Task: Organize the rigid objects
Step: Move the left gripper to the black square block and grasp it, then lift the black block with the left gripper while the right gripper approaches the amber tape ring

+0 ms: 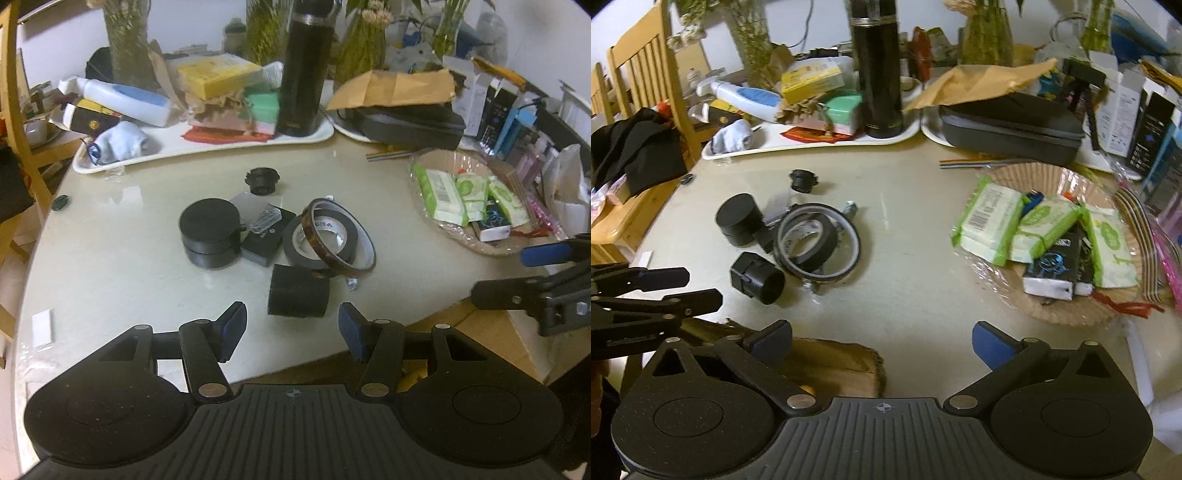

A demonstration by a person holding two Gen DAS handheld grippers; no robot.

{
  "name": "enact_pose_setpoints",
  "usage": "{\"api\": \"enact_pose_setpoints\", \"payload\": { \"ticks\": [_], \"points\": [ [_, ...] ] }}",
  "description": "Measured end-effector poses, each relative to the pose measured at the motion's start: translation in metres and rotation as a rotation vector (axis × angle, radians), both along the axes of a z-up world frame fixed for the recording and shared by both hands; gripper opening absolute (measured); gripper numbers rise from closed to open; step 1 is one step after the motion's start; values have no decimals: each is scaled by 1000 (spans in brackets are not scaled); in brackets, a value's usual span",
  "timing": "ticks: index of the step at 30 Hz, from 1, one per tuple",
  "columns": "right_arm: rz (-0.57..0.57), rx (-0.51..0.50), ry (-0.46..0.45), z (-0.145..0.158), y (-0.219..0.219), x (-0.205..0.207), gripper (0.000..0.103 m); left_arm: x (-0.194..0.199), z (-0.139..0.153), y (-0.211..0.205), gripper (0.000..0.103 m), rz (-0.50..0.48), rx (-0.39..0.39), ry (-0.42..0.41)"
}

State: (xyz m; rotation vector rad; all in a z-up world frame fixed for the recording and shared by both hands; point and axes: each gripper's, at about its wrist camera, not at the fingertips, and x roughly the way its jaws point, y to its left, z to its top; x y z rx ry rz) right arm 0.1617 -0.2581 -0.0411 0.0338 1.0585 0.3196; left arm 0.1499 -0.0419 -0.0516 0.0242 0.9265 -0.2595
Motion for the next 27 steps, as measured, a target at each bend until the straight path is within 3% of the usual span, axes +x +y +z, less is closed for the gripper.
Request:
{"api": "enact_pose_setpoints", "payload": {
  "ticks": [16,18,27],
  "points": [
    [-41,25,19,-2,-13,3,103,37,-32,-23,54,29,78,79],
    [-40,22,17,-1,-12,3,103,38,-34,-24,46,33,82,91],
    [-41,25,11,-1,-12,4,103,26,-19,-17,44,40,55,54]
  ]
}}
